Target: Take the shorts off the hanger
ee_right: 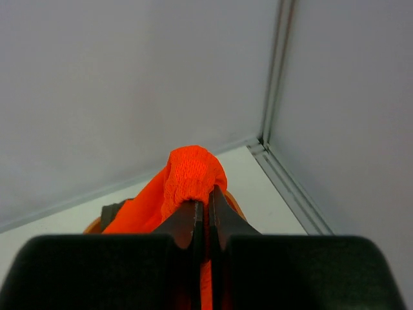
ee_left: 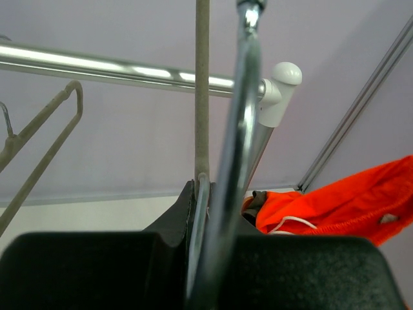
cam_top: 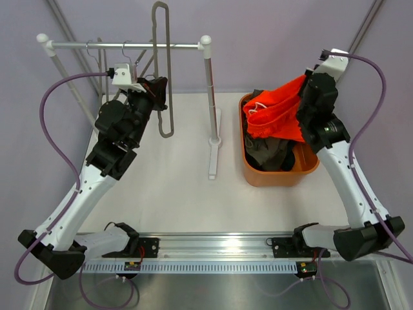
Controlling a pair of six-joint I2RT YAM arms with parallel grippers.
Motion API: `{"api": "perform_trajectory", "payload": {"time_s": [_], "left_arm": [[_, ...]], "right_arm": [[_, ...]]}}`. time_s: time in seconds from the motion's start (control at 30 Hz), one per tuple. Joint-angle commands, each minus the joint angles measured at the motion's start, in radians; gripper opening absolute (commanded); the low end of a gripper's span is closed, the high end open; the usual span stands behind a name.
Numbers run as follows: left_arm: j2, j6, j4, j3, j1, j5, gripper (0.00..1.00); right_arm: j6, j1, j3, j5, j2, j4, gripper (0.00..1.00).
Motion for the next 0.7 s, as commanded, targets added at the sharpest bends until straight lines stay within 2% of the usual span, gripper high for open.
{"api": "perform_trajectory", "payload": {"time_s": [0.0, 0.07, 0.17, 0.33, 0.5, 0.67], "left_arm": [[-0.027, 0.0, 0.054, 0.005, -0.001, 0.015, 0.0], [-0.026, -0.005, 0.046, 0.009, -0.001, 0.024, 0.0], [-0.014, -0.017, -0.013, 0.039, -0.001, 0.023, 0.0], [-0.015, -0.045, -0.185, 0.062, -0.001, 0.012, 0.0], [-0.058, -0.062, -0.285, 0.037, -0.001, 0.001, 0.0], [-0.073, -0.071, -0.412, 0.072, -0.001, 0.008, 0.0]], "right_arm": [[0.159, -0.018, -0.121, 0.097, -0.097, 0.025, 0.0], [0.205, -0.021, -0.157, 0.085, -0.088, -0.05, 0.0], [0.271, -0.027, -0.209, -0.037, -0.037, -0.133, 0.0], [0.346, -0.03, -0.235, -0.121, 0.119, -0.197, 0.0], [0.403, -0.067, -0.122, -0.188, 0.358, -0.331, 0.0], [0.427, -0.069, -0.111, -0.466, 0.495, -0.371, 0.0]]}}
